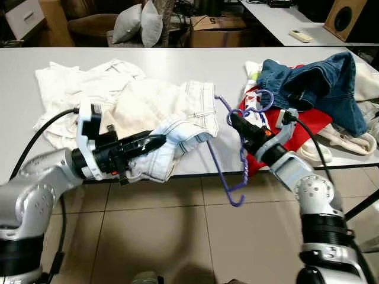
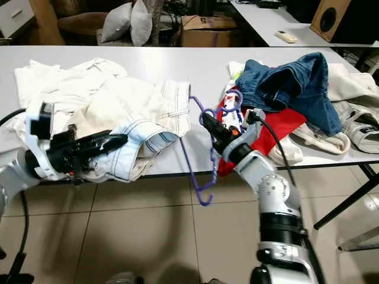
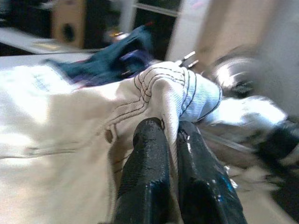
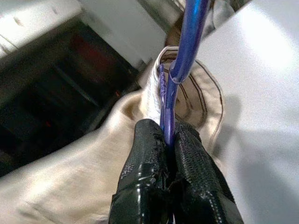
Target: Hang hanger
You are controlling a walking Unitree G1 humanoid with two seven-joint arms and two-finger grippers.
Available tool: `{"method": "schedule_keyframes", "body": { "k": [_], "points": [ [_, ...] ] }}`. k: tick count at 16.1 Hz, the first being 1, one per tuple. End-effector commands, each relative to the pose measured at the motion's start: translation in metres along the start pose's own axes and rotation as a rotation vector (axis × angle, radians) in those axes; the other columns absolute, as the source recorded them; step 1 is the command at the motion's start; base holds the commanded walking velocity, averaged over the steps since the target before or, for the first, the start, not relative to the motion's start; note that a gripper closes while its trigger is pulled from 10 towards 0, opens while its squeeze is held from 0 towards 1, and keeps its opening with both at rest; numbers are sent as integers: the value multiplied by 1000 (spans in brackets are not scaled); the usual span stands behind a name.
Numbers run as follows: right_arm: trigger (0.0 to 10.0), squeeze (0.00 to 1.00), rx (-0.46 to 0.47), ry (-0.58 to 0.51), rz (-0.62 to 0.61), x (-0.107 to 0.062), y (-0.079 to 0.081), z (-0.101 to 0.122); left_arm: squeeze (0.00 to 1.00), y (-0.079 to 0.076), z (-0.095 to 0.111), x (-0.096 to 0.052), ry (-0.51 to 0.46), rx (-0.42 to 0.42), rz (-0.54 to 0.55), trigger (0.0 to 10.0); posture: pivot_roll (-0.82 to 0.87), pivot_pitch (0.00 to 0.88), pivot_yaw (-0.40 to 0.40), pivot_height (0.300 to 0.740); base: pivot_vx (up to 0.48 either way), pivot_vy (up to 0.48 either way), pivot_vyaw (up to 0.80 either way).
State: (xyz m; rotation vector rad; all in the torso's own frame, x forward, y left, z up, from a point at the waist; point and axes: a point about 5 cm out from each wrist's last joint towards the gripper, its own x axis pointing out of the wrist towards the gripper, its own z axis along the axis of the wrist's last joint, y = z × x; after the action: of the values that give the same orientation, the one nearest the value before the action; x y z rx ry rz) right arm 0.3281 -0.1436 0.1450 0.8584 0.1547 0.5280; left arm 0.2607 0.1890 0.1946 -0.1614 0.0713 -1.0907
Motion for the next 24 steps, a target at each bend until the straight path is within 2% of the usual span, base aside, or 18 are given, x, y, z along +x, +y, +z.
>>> {"method": "schedule_keyframes", "body": {
  "k": [1,2,3,5,6,8,9,10,11,12,13,14,15,16,17,19,21,24],
  "points": [
    [10000,0,13,-87,26,3,5,15,0,3,-6,-3,34,39,66,0,67,0,-28,723,0,0,0],
    [10000,0,33,-111,41,6,9,16,110,9,-14,-6,65,70,152,10000,67,0,-23,723,0,0,0],
    [10000,0,54,-133,60,10,14,14,1000,17,-19,-15,99,104,249,10000,60,0,-15,723,0,0,0],
    [10000,0,63,-141,68,13,17,11,1000,17,-12,-25,117,118,256,10000,63,0,-11,723,0,0,0],
    [10000,0,74,-146,86,17,22,9,1000,14,12,-44,106,81,202,10000,71,0,-12,723,0,0,0],
    [10000,0,79,-144,95,18,24,7,1000,10,26,-46,82,54,141,10000,73,0,-12,723,0,0,0],
    [10000,0,88,-142,107,20,26,6,1000,8,44,-38,-13,35,87,10000,73,0,-8,723,0,0,0],
    [10000,0,92,-141,113,21,28,5,1000,12,53,-33,-79,37,97,10000,72,0,-7,723,0,0,0],
    [10000,0,94,-142,119,22,30,4,1000,26,71,-20,-197,50,184,10000,70,0,-5,723,0,0,0],
    [10000,0,95,-143,122,23,30,4,1000,31,79,-12,-232,46,209,10000,70,0,-5,723,0,0,0],
    [10000,0,99,-146,124,23,31,4,1000,32,84,1,-215,49,209,10000,68,0,-3,723,0,0,0],
    [10000,0,102,-148,127,23,32,4,875,33,83,14,-176,43,199,10000,68,0,-1,723,0,0,0],
    [10000,0,105,-149,130,23,32,4,875,31,81,24,-137,28,180,10000,68,0,-1,723,0,0,0],
    [10000,0,104,-147,133,23,33,2,694,29,71,54,-99,-58,160,10000,59,0,9,723,0,0,0],
    [10000,0,102,-145,134,22,33,1,0,20,60,81,-70,-149,116,10000,59,0,9,723,0,0,0],
    [10000,0,98,-144,137,22,35,1,0,7,45,99,-5,-181,51,10000,49,0,18,723,0,0,0],
    [10000,0,87,-140,139,22,35,1,0,6,30,105,66,-162,65,10000,47,0,18,723,0,0,0],
    [10000,0,75,-128,146,23,38,-1,0,19,4,108,247,6,218,10000,48,0,13,723,0,0,0]
  ]
}}
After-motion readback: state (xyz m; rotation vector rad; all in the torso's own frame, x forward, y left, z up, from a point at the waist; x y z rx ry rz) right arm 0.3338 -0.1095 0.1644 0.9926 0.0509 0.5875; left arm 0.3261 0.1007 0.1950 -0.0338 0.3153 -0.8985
